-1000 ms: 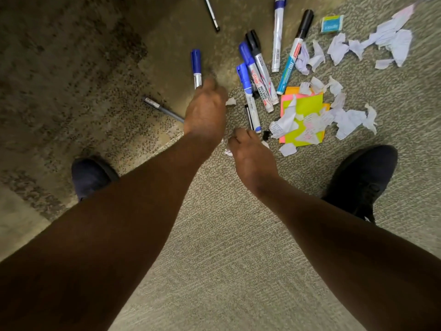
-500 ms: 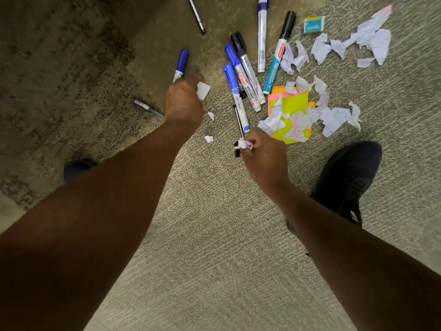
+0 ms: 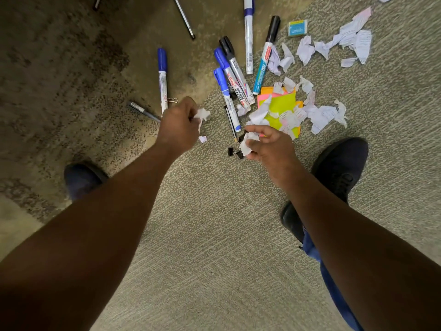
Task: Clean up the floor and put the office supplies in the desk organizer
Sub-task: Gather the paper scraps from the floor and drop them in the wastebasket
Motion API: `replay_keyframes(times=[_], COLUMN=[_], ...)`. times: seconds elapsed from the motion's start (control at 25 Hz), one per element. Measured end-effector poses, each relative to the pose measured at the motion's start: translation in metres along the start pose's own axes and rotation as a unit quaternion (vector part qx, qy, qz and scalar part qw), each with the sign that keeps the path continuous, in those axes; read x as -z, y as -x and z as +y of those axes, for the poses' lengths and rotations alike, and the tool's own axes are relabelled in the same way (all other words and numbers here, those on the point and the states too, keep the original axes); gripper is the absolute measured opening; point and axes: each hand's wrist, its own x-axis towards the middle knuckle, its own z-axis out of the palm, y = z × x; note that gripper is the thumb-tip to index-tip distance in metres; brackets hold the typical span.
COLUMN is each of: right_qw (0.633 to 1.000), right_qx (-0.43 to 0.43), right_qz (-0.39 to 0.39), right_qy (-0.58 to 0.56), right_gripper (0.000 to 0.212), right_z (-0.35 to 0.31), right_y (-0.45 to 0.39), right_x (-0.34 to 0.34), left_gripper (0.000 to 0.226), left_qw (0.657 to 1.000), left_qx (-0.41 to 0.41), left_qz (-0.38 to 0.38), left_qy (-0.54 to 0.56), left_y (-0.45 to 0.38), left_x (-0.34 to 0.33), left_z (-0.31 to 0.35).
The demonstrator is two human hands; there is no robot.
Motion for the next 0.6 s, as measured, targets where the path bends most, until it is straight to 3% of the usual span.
replay_keyframes(times=[0.08, 0.16, 0.32, 0.6], right_qw=[0.997, 0.994, 0.987, 0.978], right_qx=[-0.043, -0.079, -0.138, -0.176], right_qz=[-0.008, -0.016, -0.014, 0.104], right_qy=[-0.063, -0.080, -0.079, 0.030], right_gripper=[0.026, 0.025, 0.031, 0.021], right_z=[-0.002, -0.002, 0.000, 0.000], right_y=[0.001, 0.003, 0.005, 0.002], right_x=[0.001, 0.004, 0.012, 0.014], left_gripper=[0.035, 0.045, 0.045, 0.021], left_qw=[1.000, 1.000, 1.000, 0.994], left_qx=[-0.010, -0.018, 0.016, -0.014], left_qz=[-0.020, -0.007, 0.013, -0.024], left_qy=[-0.005, -0.024, -0.004, -0.106], left_y=[0.010, 0.013, 0.011, -0.005], left_x=[-0.009, -0.017, -0.029, -0.027], left_z=[-0.002, -0.004, -0.003, -0.001])
